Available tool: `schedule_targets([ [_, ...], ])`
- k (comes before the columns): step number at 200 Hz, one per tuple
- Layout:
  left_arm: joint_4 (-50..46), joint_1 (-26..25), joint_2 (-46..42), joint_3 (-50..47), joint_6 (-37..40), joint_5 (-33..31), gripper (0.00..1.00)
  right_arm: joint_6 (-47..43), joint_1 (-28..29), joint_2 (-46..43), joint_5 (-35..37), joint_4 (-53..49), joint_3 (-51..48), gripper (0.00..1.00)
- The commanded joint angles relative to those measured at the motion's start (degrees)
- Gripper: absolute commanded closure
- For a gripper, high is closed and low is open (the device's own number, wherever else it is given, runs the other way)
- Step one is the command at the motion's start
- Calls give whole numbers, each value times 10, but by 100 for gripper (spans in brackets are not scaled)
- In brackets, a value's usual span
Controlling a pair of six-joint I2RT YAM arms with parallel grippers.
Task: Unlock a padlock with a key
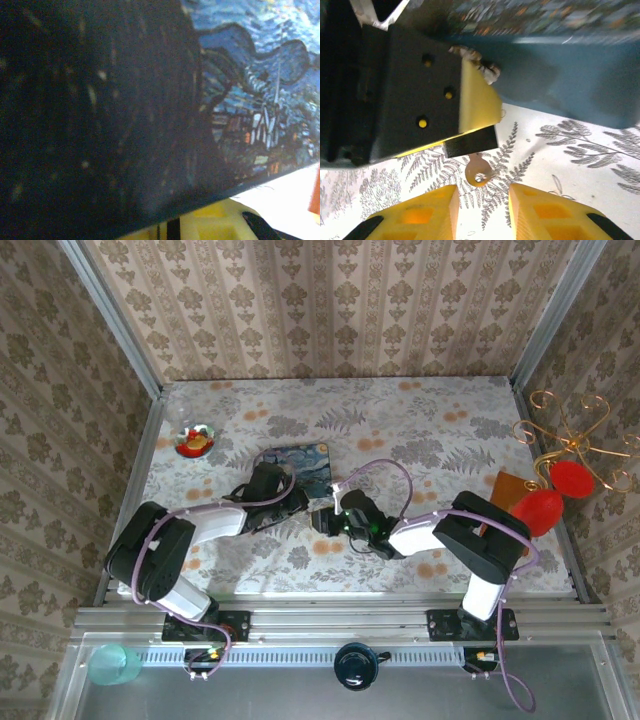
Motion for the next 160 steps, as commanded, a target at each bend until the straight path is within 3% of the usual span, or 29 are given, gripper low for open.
schedule_targets([
  [1,-34,-4,6,22,63,-52,96,29,-18,-32,-5,-43,-9,65],
  [34,-63,-20,13,32,85,-80,93,58,-39,-46,-9,-51,-21,65],
  [92,-66,-19,-34,14,112,-80,60,127,-51,-28,-52,-71,8,63],
  [102,-74,-14,-50,13,131,-71,56,131,-50,-28,-53,-54,1,57],
  [160,-104,68,-161,-18,202,-8,48,85,-37,-33,-74,-68,21,55],
])
